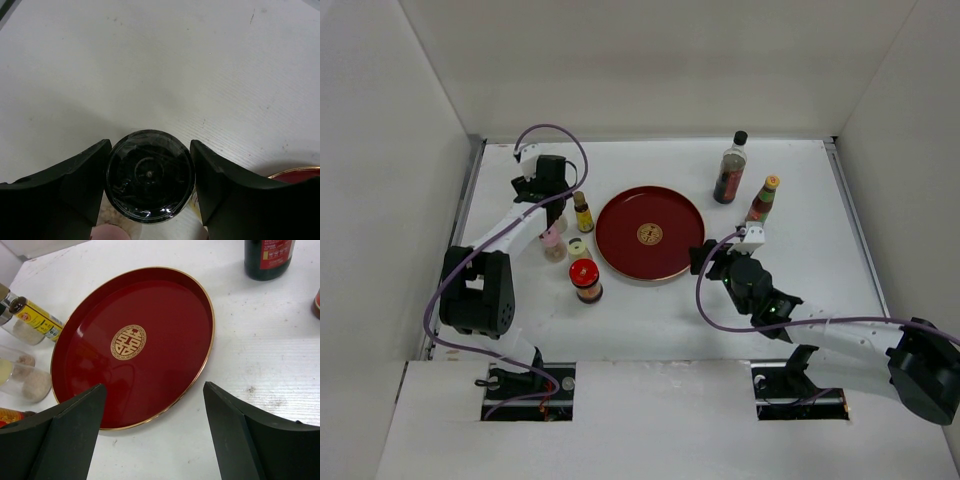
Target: Organize the condiment bottles
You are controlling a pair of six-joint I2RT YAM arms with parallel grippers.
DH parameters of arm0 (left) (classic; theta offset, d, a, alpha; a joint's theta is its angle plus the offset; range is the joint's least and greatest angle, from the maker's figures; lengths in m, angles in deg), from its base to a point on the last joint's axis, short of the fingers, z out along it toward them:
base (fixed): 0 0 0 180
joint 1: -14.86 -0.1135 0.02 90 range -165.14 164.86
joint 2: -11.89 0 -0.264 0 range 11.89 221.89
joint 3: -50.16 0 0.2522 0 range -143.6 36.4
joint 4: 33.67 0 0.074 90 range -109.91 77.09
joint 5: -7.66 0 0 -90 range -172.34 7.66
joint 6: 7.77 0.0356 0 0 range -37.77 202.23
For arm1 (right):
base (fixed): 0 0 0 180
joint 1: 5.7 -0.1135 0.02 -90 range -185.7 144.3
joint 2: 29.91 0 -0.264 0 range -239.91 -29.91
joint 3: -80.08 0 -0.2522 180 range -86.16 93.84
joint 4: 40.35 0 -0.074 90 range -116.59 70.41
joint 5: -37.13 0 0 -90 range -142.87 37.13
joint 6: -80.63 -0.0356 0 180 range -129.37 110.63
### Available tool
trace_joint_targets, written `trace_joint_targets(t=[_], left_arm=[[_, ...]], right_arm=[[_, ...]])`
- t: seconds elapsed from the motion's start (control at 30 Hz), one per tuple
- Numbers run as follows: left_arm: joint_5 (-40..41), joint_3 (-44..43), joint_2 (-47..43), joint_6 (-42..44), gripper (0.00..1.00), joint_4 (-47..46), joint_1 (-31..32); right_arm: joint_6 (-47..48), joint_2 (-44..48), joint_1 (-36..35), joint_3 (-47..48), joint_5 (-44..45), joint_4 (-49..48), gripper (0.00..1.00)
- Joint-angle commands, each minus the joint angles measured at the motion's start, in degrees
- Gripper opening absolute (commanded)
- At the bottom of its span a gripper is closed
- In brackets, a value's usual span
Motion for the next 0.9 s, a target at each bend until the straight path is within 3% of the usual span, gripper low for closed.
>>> trace_joint_targets(t=[0.0, 0.27, 0.4, 0.57, 0.87], left_arm=[[1.14, 0.5, -2.19, -0.32, 0.44, -3.27, -0.31], [10.71, 0.33, -16.51, 4.41, 0.42, -10.56, 2.06], [12.57, -4.85, -17.84, 8.46, 0.42, -12.5, 5.92], [11.52, -8.28, -16.09, 9.7, 0.41, -15.58, 13.04], [5.19, -11.27, -3.7, 7.15, 0.41, -17.16, 23.68]], right_arm=[[0.76, -0.14, -0.51, 0.68, -0.56, -3.62, 0.85], [0.41, 0.66, -0.42, 0.15, -1.7, -3.97, 0.86], [0.06, 0.57, -0.07, -0.11, -1.7, -4.58, 0.86], [0.5, 1.09, -0.07, -0.38, -1.26, -4.76, 0.86], [-0.03, 2.5, 1.16, -1.43, -0.82, -5.03, 0.86]])
